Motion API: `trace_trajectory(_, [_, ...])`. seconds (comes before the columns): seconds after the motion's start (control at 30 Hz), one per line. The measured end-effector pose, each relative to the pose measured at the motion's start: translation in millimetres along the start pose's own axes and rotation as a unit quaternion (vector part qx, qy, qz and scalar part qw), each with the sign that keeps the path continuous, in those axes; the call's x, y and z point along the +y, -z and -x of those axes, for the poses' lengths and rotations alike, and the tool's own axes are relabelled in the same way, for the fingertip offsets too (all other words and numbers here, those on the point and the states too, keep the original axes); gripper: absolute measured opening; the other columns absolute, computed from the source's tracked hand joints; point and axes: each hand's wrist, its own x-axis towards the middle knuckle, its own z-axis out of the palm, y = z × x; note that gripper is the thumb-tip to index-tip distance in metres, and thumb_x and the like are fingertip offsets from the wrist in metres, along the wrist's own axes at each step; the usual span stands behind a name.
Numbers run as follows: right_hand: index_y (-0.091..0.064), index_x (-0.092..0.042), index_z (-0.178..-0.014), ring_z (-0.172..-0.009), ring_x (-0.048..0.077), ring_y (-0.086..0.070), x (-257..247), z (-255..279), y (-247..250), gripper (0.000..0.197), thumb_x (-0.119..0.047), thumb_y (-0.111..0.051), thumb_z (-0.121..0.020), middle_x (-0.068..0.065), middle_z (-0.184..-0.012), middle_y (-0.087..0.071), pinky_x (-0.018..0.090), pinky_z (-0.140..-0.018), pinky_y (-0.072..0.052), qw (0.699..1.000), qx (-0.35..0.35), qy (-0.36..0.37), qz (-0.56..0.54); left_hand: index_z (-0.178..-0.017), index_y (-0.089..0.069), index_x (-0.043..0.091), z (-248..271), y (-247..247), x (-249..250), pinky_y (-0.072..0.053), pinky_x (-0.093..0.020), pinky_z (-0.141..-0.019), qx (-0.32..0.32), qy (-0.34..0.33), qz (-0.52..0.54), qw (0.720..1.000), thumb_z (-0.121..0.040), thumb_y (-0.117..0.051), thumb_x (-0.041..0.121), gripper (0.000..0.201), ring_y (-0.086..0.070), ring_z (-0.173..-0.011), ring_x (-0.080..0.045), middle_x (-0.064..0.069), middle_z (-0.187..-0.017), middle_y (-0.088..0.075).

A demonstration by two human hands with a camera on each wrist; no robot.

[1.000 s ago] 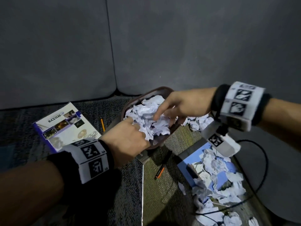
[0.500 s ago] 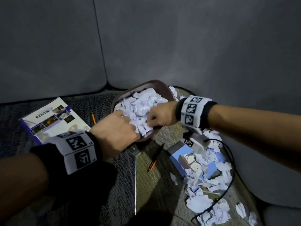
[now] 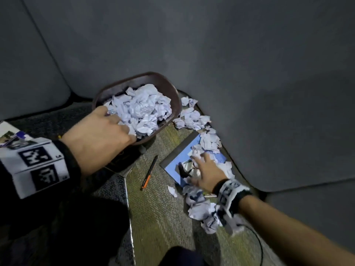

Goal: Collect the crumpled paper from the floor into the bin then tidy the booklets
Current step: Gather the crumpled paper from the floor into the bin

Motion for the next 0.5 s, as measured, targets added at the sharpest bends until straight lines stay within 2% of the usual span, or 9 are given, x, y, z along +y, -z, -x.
trace_trajectory(0.03, [-0.003,-0.038,-0.150,-0.138,0.040,-0.027,6.9,5.2,-25.1,0.095,-0.055,-0.064,-0.079,0.008,-0.158,0.002,0.051,-0.099,-0.043,0.998,-0.055,-0.005,0.020,-0.082,-0.062,0.028,-3.1,4.4,6.4,-0.031,-0.033,-0.069,-0.013,0.002,0.003,1.000,-0.073,-0.043,0.022,0.022,-0.062,-0.079,-0.021,0.007,-0.075,-0.063])
trace_trajectory(0.07, [0.011,-0.045,-0.147,-0.142,0.043,-0.016,10.3,9.2,-45.9,0.107,-0.063,-0.065,-0.074,0.005,-0.158,0.020,0.056,-0.098,-0.043,0.996,-0.083,0.005,0.035,-0.094,-0.058,0.031,-8.5,5.5,10.7,-0.031,-0.034,-0.074,-0.004,0.005,-0.004,1.000,-0.080,-0.035,0.024,0.028,-0.059,-0.092,-0.019,0.008,-0.088,-0.062])
trace_trajectory(0.13, [0.025,-0.049,-0.141,-0.142,0.046,-0.009,10.0,11.1,-78.4,0.118,-0.077,-0.062,-0.066,0.002,-0.153,0.036,0.061,-0.095,-0.043,0.992,-0.091,0.035,0.076,-0.110,-0.047,0.034,-17.3,4.3,19.7,-0.028,-0.035,-0.082,0.002,-0.018,-0.034,0.999,-0.091,-0.028,0.025,0.029,-0.050,-0.108,-0.016,0.010,-0.106,-0.056])
trace_trajectory(0.2, [0.026,-0.047,-0.142,-0.140,0.048,-0.011,9.2,10.0,-99.5,0.117,-0.080,-0.057,-0.066,0.004,-0.152,0.036,0.066,-0.097,-0.036,0.987,-0.076,0.057,0.127,-0.105,-0.051,0.033,-18.3,4.9,24.7,-0.029,-0.036,-0.079,0.004,-0.022,-0.035,0.999,-0.090,-0.039,0.024,0.021,-0.053,-0.103,-0.018,0.010,-0.100,-0.058])
trace_trajectory(0.27, [0.025,-0.043,-0.143,-0.138,0.048,-0.012,13.2,9.9,-110.6,0.112,-0.081,-0.051,-0.070,0.008,-0.155,0.031,0.066,-0.097,-0.033,0.984,-0.050,0.075,0.157,-0.084,-0.060,0.029,-22.6,5.3,26.9,-0.032,-0.035,-0.068,0.009,-0.036,-0.007,0.999,-0.074,-0.055,0.020,0.014,-0.061,-0.081,-0.022,0.008,-0.077,-0.061])
trace_trajectory(0.3, [0.025,-0.042,-0.143,-0.138,0.046,-0.013,15.6,8.7,-113.2,0.109,-0.082,-0.047,-0.072,0.010,-0.156,0.028,0.065,-0.096,-0.034,0.983,-0.038,0.090,0.158,-0.080,-0.060,0.028,-24.3,5.1,25.7,-0.031,-0.034,-0.065,0.017,-0.037,-0.005,0.999,-0.071,-0.056,0.020,0.013,-0.061,-0.077,-0.023,0.008,-0.073,-0.060])
trace_trajectory(0.33, [0.027,-0.041,-0.143,-0.139,0.045,-0.014,17.0,8.1,-114.0,0.107,-0.081,-0.045,-0.075,0.011,-0.157,0.025,0.065,-0.096,-0.035,0.981,-0.035,0.110,0.156,-0.085,-0.058,0.028,-25.2,7.3,26.7,-0.028,-0.033,-0.067,-0.010,-0.039,-0.025,0.999,-0.074,-0.052,0.021,0.014,-0.060,-0.082,-0.021,0.009,-0.078,-0.059])
trace_trajectory(0.4, [0.028,-0.041,-0.143,-0.141,0.043,-0.013,19.4,6.2,-113.7,0.101,-0.076,-0.043,-0.080,0.012,-0.159,0.018,0.062,-0.095,-0.038,0.974,-0.037,0.158,0.159,-0.098,-0.051,0.031,-26.7,4.9,27.0,-0.021,-0.033,-0.071,-0.015,-0.046,-0.024,0.999,-0.083,-0.034,0.025,0.023,-0.056,-0.098,-0.017,0.011,-0.093,-0.057])
trace_trajectory(0.5, [0.021,-0.041,-0.146,-0.136,0.043,-0.023,17.9,-2.8,-109.9,0.092,-0.070,-0.041,-0.084,0.011,-0.160,0.005,0.058,-0.096,-0.040,0.952,-0.060,0.230,0.192,-0.104,-0.045,0.036,-31.9,-0.3,28.3,-0.020,-0.033,-0.073,-0.012,-0.058,-0.034,0.998,-0.076,-0.019,0.027,0.039,-0.051,-0.106,-0.014,0.012,-0.101,-0.055])
